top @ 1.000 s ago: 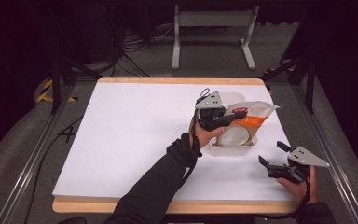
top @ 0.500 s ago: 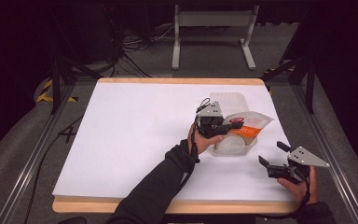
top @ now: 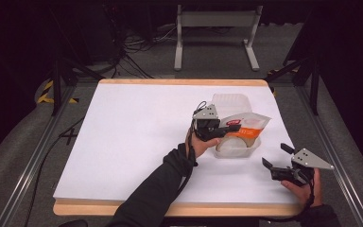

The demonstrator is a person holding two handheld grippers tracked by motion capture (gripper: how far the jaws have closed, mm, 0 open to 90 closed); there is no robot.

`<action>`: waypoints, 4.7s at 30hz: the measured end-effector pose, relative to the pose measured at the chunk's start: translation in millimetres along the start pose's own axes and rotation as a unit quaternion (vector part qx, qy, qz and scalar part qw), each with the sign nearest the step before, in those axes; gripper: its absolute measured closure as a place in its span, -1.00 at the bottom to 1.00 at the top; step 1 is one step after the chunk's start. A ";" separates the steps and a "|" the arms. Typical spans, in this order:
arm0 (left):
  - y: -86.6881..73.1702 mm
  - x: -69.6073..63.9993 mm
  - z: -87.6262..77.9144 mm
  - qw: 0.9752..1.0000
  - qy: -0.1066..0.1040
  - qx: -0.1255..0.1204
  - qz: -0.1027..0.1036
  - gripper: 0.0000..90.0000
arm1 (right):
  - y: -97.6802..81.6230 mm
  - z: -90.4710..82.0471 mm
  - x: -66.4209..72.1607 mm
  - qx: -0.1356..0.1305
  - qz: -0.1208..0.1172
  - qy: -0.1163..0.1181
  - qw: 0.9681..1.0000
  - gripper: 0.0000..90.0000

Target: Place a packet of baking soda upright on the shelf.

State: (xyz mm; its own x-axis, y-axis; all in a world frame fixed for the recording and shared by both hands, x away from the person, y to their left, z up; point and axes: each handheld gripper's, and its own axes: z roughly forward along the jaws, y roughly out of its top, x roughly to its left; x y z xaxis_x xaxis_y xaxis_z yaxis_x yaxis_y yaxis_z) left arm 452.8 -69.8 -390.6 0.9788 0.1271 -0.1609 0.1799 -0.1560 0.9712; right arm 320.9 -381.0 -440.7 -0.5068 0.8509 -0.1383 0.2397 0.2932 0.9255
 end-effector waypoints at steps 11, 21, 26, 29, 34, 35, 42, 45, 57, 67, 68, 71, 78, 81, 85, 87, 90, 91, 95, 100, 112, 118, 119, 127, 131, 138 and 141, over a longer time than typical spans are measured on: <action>3.0 -2.8 -3.5 1.000 0.010 0.010 0.007 0.95 | 0.1 0.4 0.4 0.002 -0.001 0.001 1.000 -0.77; 19.2 -8.2 -19.5 0.999 0.034 0.006 0.037 0.86 | 0.2 0.6 0.6 0.003 -0.004 0.004 1.000 -0.77; 26.9 -12.1 -27.6 0.997 0.059 0.014 0.056 0.73 | 0.2 0.6 0.7 0.003 -0.005 0.004 1.000 -0.77; 31.9 -15.6 -35.7 0.994 0.074 0.024 0.075 0.54 | 0.1 0.6 1.0 0.003 -0.005 0.004 1.000 -0.77; 35.4 -21.3 -46.2 0.989 0.104 0.052 0.096 0.22 | 0.2 0.7 1.0 0.003 -0.005 0.004 1.000 -0.77; 35.9 -23.2 -48.3 0.987 0.112 0.057 0.097 0.16 | 0.1 0.7 1.0 0.003 -0.005 0.004 1.000 -0.77; 35.0 -31.4 -61.2 0.974 0.166 0.091 0.123 -0.22 | 0.3 1.0 1.1 0.005 -0.007 0.004 1.000 -0.77; 32.2 -33.1 -67.2 0.971 0.178 0.100 0.126 -0.36 | 0.3 1.2 1.5 0.006 -0.007 0.003 1.000 -0.77; 17.1 -28.7 -91.1 0.958 0.204 0.152 0.132 -0.63 | 0.5 1.9 2.2 0.009 -0.011 0.002 1.000 -0.77; 2.1 -28.4 -113.8 0.945 0.226 0.185 0.145 -0.69 | 0.7 2.4 3.1 0.012 -0.015 0.001 1.000 -0.77; 0.6 -28.2 -116.4 0.945 0.226 0.186 0.145 -0.70 | 0.7 2.4 3.2 0.012 -0.016 0.001 1.000 -0.77; -1.8 -28.5 -119.3 0.945 0.227 0.191 0.139 -0.70 | 0.7 2.5 3.3 0.012 -0.017 0.000 1.000 -0.77; -6.3 -32.5 -132.4 0.940 0.236 0.201 0.144 -0.73 | 0.7 2.4 3.5 0.012 -0.018 0.000 1.000 -0.77; -9.8 -33.3 -139.3 0.937 0.241 0.208 0.143 -0.73 | 0.7 2.4 3.9 0.013 -0.018 -0.001 1.000 -0.77; -15.8 -33.3 -149.2 0.934 0.245 0.216 0.141 -0.75 | 0.7 2.4 4.0 0.013 -0.019 -0.002 1.000 -0.77; -18.6 -32.8 -154.2 0.932 0.250 0.222 0.142 -0.75 | 0.7 2.6 4.2 0.014 -0.019 -0.002 1.000 -0.77; -23.6 -32.1 -161.8 0.928 0.258 0.229 0.141 -0.75 | 0.8 2.7 4.4 0.015 -0.020 -0.002 1.000 -0.77; -25.5 -32.3 -164.4 0.927 0.261 0.232 0.137 -0.75 | 0.8 2.7 4.4 0.015 -0.020 -0.002 1.000 -0.77; -31.9 -31.2 -173.5 0.924 0.268 0.238 0.131 -0.76 | 0.7 2.6 4.5 0.014 -0.020 -0.002 1.000 -0.77; -41.9 -28.7 -187.3 0.922 0.275 0.245 0.121 -0.79 | 0.9 2.7 4.6 0.016 -0.021 -0.003 1.000 -0.77; -62.9 -24.7 -220.2 0.916 0.296 0.250 0.103 -0.80 | 0.9 3.0 4.7 0.017 -0.021 -0.004 1.000 -0.76; -70.9 -26.0 -239.4 0.912 0.311 0.247 0.101 -0.79 | 0.9 3.1 4.7 0.017 -0.021 -0.004 1.000 -0.76; -72.2 -26.8 -242.4 0.914 0.311 0.243 0.097 -0.79 | 0.9 3.0 4.8 0.017 -0.021 -0.004 1.000 -0.76; -81.5 -29.8 -265.6 0.913 0.323 0.233 0.086 -0.80 | 0.9 3.1 4.8 0.017 -0.022 -0.004 1.000 -0.76; -88.5 -32.1 -279.7 0.911 0.332 0.232 0.081 -0.80 | 1.0 3.4 4.9 0.018 -0.023 -0.003 1.000 -0.76; -98.9 -34.7 -299.7 0.909 0.344 0.228 0.065 -0.80 | 1.1 3.6 5.0 0.020 -0.022 -0.004 1.000 -0.76; -101.9 -34.8 -305.3 0.907 0.348 0.229 0.062 -0.80 | 1.0 3.5 5.0 0.019 -0.022 -0.004 1.000 -0.76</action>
State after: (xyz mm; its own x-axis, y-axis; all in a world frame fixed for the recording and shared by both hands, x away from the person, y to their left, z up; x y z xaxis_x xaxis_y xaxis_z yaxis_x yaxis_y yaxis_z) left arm 370.5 240.7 -430.4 0.7234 0.6436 0.2500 0.2506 -0.5821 0.7735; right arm 321.4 -374.9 -441.7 -0.5115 0.8397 -0.1822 0.2484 0.3475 0.9042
